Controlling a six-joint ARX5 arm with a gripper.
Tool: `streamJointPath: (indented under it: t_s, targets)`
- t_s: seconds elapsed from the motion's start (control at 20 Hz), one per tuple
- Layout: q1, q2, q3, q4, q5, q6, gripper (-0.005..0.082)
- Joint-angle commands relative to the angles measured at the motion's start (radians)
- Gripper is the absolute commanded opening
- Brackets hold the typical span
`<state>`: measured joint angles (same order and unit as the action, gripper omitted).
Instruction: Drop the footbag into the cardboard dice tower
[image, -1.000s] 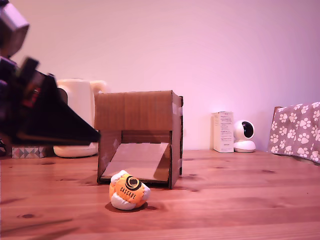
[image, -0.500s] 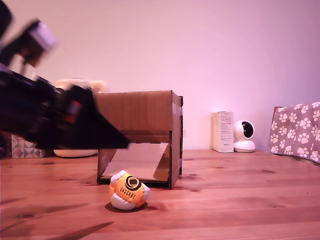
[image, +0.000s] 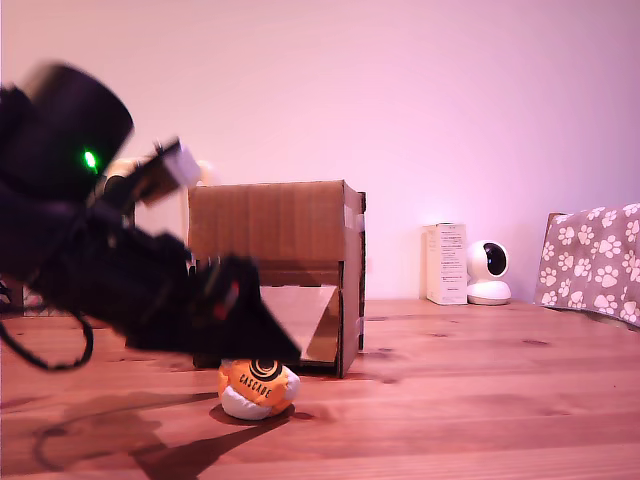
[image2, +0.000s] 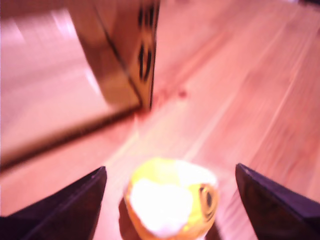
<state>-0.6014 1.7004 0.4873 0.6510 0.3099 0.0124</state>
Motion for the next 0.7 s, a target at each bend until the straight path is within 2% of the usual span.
streamJointPath:
  t_s: [0.0, 0.35, 0.45, 0.6, 0.65]
  targets:
    - [-0.001, 0.029, -0.001, 0.002, 0.003, 0.022, 0.0749]
    - [-0.001, 0.042, 0.000, -0.003, 0.003, 0.023, 0.0722]
    - [-0.001, 0.042, 0.000, -0.029, 0.003, 0.023, 0.0579]
    - [-0.001, 0.041, 0.000, -0.030, -0.009, 0.022, 0.0239]
    - [-0.001, 0.040, 0.003, -0.029, -0.009, 0.022, 0.0154]
